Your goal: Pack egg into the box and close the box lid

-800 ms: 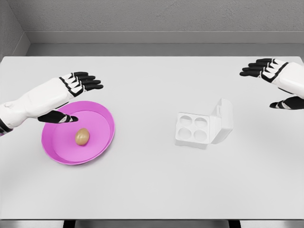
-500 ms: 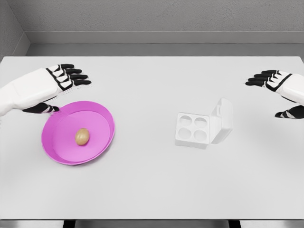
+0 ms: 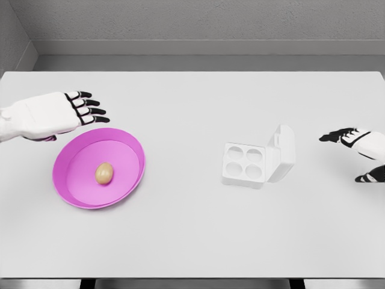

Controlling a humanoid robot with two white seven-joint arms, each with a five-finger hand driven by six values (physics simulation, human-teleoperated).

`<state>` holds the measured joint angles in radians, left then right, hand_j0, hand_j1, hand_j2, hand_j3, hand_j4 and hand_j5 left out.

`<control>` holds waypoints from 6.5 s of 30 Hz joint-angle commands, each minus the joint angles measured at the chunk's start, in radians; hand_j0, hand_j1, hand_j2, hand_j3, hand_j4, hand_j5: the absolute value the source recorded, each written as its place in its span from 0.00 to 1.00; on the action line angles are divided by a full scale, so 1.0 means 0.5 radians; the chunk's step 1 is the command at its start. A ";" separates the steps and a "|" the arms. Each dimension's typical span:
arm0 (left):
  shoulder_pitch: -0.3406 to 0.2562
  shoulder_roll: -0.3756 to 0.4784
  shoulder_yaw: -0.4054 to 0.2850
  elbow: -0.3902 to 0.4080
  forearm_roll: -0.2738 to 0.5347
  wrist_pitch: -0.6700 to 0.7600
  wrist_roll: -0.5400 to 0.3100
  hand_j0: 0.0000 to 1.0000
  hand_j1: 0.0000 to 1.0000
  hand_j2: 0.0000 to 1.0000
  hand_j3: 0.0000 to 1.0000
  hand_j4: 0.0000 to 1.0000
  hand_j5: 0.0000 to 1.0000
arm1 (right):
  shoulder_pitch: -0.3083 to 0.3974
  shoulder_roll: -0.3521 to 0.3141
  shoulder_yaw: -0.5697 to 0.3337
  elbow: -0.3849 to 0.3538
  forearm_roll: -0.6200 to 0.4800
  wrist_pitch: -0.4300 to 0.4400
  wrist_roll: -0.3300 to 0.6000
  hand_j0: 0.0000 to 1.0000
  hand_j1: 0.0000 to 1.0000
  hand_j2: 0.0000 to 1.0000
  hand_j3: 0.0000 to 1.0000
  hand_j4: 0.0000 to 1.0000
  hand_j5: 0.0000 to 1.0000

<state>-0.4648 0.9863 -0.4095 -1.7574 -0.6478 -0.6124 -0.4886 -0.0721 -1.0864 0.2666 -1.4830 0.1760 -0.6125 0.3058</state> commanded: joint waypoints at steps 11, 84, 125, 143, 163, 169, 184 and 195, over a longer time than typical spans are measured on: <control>-0.233 -0.012 -0.577 0.152 0.090 0.003 -0.047 1.00 1.00 1.00 1.00 1.00 1.00 | 0.021 0.231 -0.012 0.174 0.117 0.003 0.115 1.00 1.00 1.00 1.00 1.00 1.00; -0.525 -0.012 -1.055 0.186 0.148 0.003 -0.121 0.73 0.73 0.73 0.73 0.73 0.73 | 0.018 0.234 -0.168 0.042 0.120 0.003 0.229 1.00 1.00 1.00 1.00 1.00 1.00; -0.506 -0.006 -1.049 0.186 0.151 0.003 -0.121 0.66 0.66 0.66 0.66 0.66 0.66 | 0.025 0.225 -0.168 0.039 0.120 0.003 0.229 1.00 1.00 1.00 1.00 1.00 1.00; -0.506 0.037 -0.887 0.186 0.351 0.003 -0.121 0.84 0.84 0.84 0.84 0.84 0.84 | 0.031 0.225 -0.171 0.030 0.117 0.003 0.229 1.00 1.00 1.00 1.00 1.00 1.00; -0.322 -0.024 -0.684 0.407 0.412 0.003 -0.118 0.88 0.88 0.88 0.88 0.88 0.88 | 0.028 0.222 -0.171 0.036 0.120 0.003 0.229 1.00 1.00 1.00 1.00 1.00 1.00; -0.249 -0.021 -0.663 0.346 0.648 0.003 -0.118 0.93 0.93 0.93 0.93 0.93 0.93 | 0.028 0.222 -0.171 0.036 0.120 0.003 0.229 1.00 1.00 1.00 1.00 1.00 1.00; 0.015 -0.107 -0.307 0.339 1.075 0.003 -0.115 1.00 1.00 1.00 1.00 1.00 1.00 | 0.031 0.222 -0.171 0.039 0.120 0.003 0.229 1.00 1.00 1.00 1.00 1.00 1.00; 0.334 -0.300 0.049 0.330 1.320 0.003 -0.112 1.00 1.00 1.00 1.00 1.00 1.00 | 0.028 0.222 -0.171 0.048 0.120 0.003 0.229 1.00 1.00 1.00 1.00 1.00 1.00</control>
<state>-0.2823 0.8512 -0.4052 -1.5939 -0.0227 -0.6138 -0.5451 -0.0583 -0.9741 0.1812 -1.4606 0.2431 -0.6128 0.4208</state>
